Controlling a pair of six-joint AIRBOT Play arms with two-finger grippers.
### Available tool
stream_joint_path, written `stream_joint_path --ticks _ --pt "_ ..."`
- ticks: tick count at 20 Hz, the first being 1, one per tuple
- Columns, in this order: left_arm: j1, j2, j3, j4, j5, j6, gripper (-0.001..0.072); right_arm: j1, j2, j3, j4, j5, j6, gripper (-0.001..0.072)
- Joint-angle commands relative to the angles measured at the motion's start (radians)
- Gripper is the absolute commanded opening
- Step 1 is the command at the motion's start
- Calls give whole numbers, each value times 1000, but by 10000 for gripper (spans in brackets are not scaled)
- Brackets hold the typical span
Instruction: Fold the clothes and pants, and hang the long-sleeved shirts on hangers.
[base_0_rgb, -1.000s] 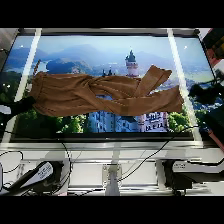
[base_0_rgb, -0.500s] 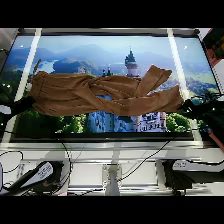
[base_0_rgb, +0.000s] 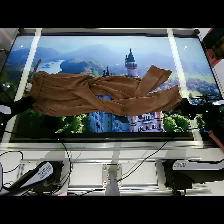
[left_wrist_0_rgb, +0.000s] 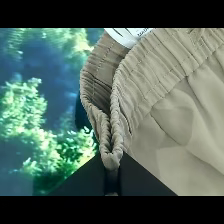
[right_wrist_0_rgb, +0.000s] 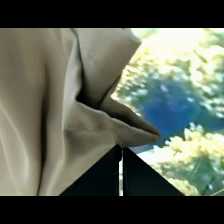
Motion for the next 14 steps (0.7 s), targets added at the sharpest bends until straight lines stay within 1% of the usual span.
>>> stream_joint_path --ticks 1,5,8,10,14 --pt "0 1 2 0 15 0 37 -1 50 -2 43 -27 -48 16" --pt "0 25 20 0 57 0 37 -2 225 29 20 -27 -41 15" --pt "0 78 33 1 82 0 37 -2 364 109 7 62 -41 15" --pt "1 119 33 1 87 0 37 -2 460 169 -43 96 -30 14" --pt "1 192 33 2 86 0 38 -2 605 271 -199 139 57 14"
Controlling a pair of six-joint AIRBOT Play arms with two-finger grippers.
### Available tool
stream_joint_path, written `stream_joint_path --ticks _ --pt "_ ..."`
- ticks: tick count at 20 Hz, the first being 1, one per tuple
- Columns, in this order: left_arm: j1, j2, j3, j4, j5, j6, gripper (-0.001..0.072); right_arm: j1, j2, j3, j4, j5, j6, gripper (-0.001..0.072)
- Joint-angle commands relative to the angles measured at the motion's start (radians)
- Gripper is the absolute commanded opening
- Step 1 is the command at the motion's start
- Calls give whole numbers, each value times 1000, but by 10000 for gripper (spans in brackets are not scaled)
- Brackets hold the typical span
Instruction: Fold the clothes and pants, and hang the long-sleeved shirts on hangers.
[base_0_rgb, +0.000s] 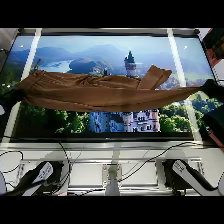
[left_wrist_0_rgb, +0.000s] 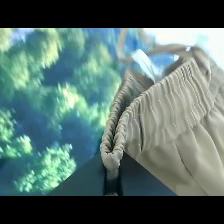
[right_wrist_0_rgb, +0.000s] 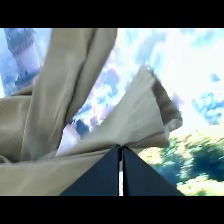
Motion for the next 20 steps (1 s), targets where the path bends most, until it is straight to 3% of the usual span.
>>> stream_joint_path --ticks 1,6,9,14,20 --pt "1 58 2 2 3 0 37 -1 121 76 -132 47 61 14" --pt "1 93 2 80 -124 0 37 -1 135 77 -201 195 67 14" --pt "1 93 -11 139 -220 0 37 0 122 50 -203 180 68 14" --pt "1 72 -118 139 -177 -27 37 1 -107 -32 -146 14 87 14" --pt "0 52 -132 6 -20 -27 37 157 -458 -31 4 -377 89 14"
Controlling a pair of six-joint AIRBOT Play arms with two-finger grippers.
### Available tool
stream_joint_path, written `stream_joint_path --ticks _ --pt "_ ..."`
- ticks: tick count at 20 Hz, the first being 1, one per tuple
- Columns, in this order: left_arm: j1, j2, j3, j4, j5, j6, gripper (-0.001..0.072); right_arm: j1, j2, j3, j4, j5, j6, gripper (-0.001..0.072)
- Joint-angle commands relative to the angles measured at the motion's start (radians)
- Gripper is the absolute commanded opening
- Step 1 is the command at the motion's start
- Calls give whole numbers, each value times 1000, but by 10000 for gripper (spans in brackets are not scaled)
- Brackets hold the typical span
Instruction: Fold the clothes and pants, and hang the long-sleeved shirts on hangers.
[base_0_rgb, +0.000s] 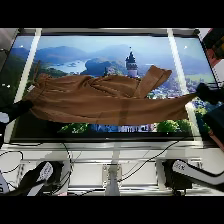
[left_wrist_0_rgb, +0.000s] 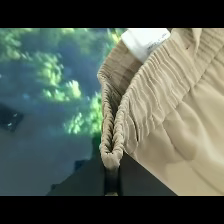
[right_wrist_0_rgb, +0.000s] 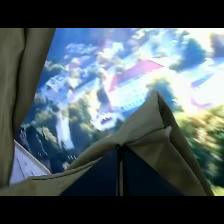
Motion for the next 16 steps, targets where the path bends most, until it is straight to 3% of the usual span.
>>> stream_joint_path --ticks 1,2,3,4,5,8,9,10,13,16 --pt "0 -6 -9 -91 111 0 37 97 -164 0 64 -261 31 15" --pt "0 -6 -9 -91 131 0 37 112 -179 5 64 -304 61 16" --pt "0 -6 -9 -91 142 0 37 119 -181 8 62 -331 69 112" --pt "0 -6 -9 -90 150 0 37 117 -180 17 59 -333 69 448" --pt "0 -6 -9 -90 158 0 37 106 -177 29 46 -319 81 566" --pt "1 -6 -9 -86 166 0 37 18 -164 89 -12 -66 106 542" --pt "1 -7 -9 -79 166 0 37 -19 -158 102 -39 33 104 453" --pt "2 -6 -9 -77 166 0 37 -60 -145 106 -64 122 89 303" --pt "6 -6 -9 -36 158 0 37 -171 -83 101 -117 314 22 286" --pt "12 -6 -9 -10 153 0 37 -260 54 -2 -137 369 -65 258"
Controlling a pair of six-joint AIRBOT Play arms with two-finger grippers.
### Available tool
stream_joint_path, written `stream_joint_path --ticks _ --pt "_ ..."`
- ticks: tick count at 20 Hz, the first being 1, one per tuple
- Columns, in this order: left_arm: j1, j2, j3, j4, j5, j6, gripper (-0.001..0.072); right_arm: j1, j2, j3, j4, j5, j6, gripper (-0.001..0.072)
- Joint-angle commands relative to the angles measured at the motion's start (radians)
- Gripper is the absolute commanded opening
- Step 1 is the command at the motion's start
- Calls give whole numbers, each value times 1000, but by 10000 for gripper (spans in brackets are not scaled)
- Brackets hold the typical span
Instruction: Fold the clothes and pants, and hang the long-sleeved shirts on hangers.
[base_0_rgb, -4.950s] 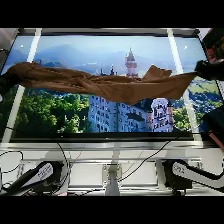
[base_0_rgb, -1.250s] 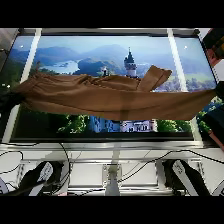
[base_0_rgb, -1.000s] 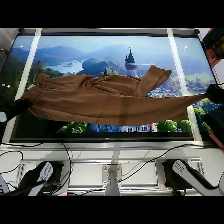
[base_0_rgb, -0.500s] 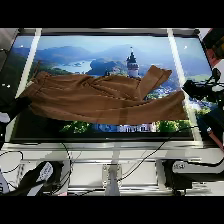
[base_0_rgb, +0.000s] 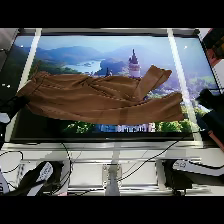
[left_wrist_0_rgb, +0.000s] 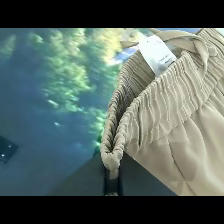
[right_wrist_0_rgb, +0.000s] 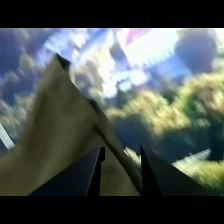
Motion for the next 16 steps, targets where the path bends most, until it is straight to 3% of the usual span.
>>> stream_joint_path --ticks 1,3,5,8,14,16 --pt "6 0 0 30 -4 1 37 -105 160 -130 -36 125 -90 259" --pt "5 -1 0 30 -4 0 37 -123 272 -286 1 113 -103 277" --pt "5 -1 0 30 -5 0 37 -121 332 -436 95 47 -102 523" --pt "5 -1 0 30 -5 0 37 -121 296 -570 234 -57 -102 522" --pt "5 -24 0 29 -10 0 38 -121 102 -592 378 -202 -103 508" --pt "5 -43 -1 29 -12 0 37 -119 60 -592 428 -262 -103 460"
